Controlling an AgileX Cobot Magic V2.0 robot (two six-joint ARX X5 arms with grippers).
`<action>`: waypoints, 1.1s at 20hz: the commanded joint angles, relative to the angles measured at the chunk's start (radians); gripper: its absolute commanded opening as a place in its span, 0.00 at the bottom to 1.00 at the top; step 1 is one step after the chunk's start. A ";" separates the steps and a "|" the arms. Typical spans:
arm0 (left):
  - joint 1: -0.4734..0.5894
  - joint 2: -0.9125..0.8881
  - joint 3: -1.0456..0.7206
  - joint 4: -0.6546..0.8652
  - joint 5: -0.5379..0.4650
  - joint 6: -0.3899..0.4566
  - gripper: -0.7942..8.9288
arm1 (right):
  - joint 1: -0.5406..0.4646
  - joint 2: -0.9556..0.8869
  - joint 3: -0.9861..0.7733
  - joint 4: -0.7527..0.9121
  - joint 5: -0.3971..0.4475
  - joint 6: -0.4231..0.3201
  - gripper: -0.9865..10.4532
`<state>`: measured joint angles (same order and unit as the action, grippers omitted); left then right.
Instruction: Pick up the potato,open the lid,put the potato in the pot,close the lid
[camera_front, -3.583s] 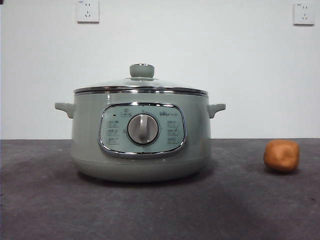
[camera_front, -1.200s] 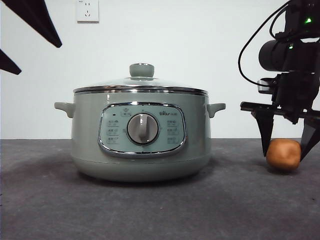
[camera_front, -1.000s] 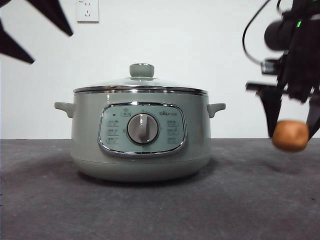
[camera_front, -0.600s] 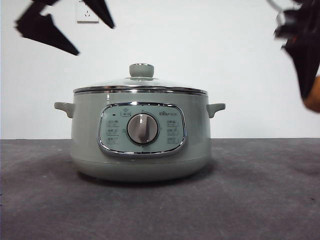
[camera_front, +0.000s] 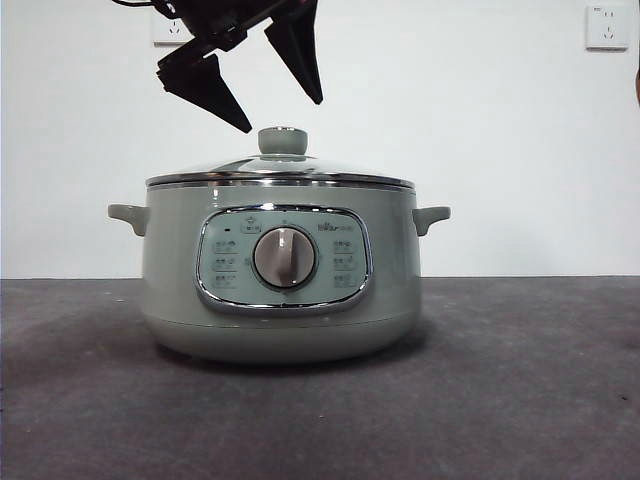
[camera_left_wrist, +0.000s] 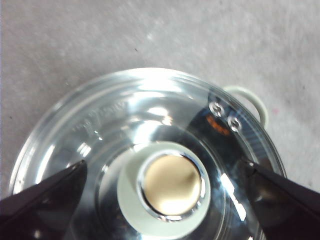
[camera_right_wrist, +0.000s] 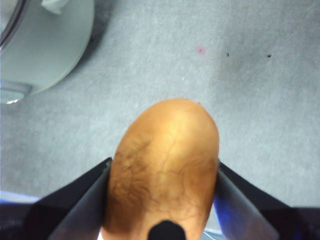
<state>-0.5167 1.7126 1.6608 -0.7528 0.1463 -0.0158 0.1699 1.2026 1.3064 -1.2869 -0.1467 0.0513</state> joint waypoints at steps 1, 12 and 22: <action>-0.018 0.033 0.000 -0.020 -0.019 0.042 0.88 | 0.002 -0.018 -0.002 -0.011 -0.003 -0.011 0.08; -0.063 0.055 0.000 -0.017 -0.120 0.050 0.50 | 0.002 -0.049 -0.002 -0.016 -0.003 -0.018 0.08; -0.063 0.054 0.000 -0.018 -0.125 0.046 0.07 | 0.002 -0.049 -0.002 -0.019 -0.003 -0.022 0.08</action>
<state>-0.5770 1.7649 1.6623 -0.7765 0.0238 0.0269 0.1699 1.1545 1.3064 -1.3087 -0.1471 0.0368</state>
